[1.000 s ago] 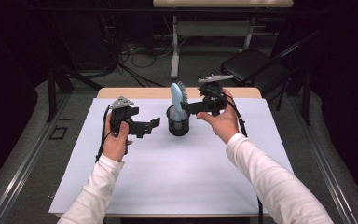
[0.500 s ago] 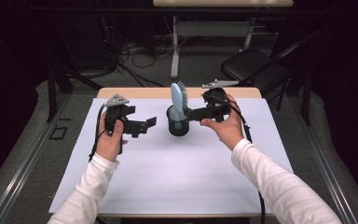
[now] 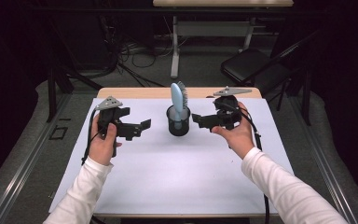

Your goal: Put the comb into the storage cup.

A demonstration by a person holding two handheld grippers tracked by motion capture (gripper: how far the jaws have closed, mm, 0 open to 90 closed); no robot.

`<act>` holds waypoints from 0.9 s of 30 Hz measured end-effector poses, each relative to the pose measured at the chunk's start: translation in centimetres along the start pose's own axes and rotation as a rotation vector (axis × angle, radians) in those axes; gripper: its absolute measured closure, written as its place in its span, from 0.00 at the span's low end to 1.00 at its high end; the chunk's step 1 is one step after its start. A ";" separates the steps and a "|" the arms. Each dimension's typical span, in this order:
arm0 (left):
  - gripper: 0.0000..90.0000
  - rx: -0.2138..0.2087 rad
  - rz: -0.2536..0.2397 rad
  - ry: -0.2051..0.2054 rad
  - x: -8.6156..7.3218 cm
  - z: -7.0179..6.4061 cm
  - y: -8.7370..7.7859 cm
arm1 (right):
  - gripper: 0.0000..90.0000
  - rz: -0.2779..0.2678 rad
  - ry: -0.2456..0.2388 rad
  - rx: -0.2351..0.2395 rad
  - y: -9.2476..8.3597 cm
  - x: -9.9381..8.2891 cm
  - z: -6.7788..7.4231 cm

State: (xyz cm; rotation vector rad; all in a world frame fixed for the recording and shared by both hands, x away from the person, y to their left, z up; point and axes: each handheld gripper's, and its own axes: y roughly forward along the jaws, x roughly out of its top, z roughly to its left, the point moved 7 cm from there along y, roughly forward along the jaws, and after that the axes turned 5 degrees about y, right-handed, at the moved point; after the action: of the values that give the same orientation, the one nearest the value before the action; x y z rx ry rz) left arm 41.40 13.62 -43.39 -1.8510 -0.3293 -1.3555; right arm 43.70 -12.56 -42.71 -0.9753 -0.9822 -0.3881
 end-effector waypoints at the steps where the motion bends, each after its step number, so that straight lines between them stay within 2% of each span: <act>1: 0.01 0.001 -0.002 0.001 -0.1 0.1 -0.2 | 0.01 0.002 0.006 0.002 -0.2 -0.2 -0.1; 13: 0.01 -0.002 -0.018 -0.014 -1.4 0.6 -2.1 | 0.01 -0.027 0.045 -0.001 -3.1 -2.8 -1.7; 16: 0.01 0.000 -0.021 -0.015 -1.8 0.7 -2.5 | 0.01 -0.027 0.043 -0.009 -3.6 -3.6 -2.1; 27: 0.02 0.017 -0.035 -0.029 -3.2 1.1 -3.7 | 0.01 -0.037 0.080 -0.029 -5.0 -6.3 -3.8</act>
State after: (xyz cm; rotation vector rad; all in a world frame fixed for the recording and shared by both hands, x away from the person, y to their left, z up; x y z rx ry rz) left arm 38.60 17.63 -44.71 -1.8603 -0.3885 -1.3459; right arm 39.01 -19.25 -46.13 -0.9615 -0.9247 -0.4699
